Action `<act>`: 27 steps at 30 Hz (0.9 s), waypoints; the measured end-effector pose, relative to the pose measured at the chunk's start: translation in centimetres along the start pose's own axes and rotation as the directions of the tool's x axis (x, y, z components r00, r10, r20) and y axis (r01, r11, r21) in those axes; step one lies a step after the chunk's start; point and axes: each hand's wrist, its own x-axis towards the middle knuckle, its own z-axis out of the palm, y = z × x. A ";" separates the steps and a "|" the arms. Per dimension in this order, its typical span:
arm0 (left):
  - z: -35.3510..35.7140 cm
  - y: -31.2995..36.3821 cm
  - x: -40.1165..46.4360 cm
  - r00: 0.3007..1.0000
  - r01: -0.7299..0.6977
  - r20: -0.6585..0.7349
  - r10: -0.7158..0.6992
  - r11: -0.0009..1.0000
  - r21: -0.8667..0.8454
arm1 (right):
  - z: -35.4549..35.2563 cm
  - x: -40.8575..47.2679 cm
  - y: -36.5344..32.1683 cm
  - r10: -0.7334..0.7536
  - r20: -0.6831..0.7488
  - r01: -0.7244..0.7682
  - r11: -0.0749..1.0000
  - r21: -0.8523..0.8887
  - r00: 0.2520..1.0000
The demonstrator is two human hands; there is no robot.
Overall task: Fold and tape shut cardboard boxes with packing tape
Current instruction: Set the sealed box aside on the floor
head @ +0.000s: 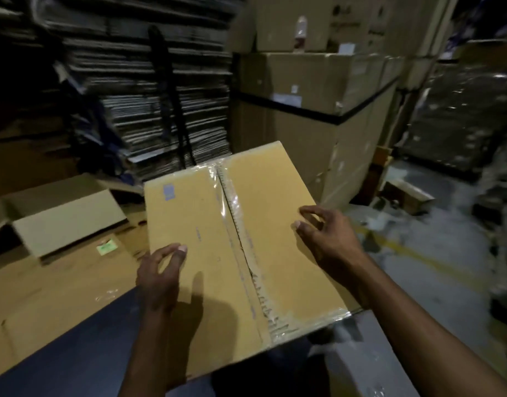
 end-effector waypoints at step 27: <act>59.6 -13.0 18.3 0.909 0.208 0.211 -0.361 0.828 0.520 | -3.8 39.2 51.7 0.500 0.246 -0.391 0.837 -0.383 0.831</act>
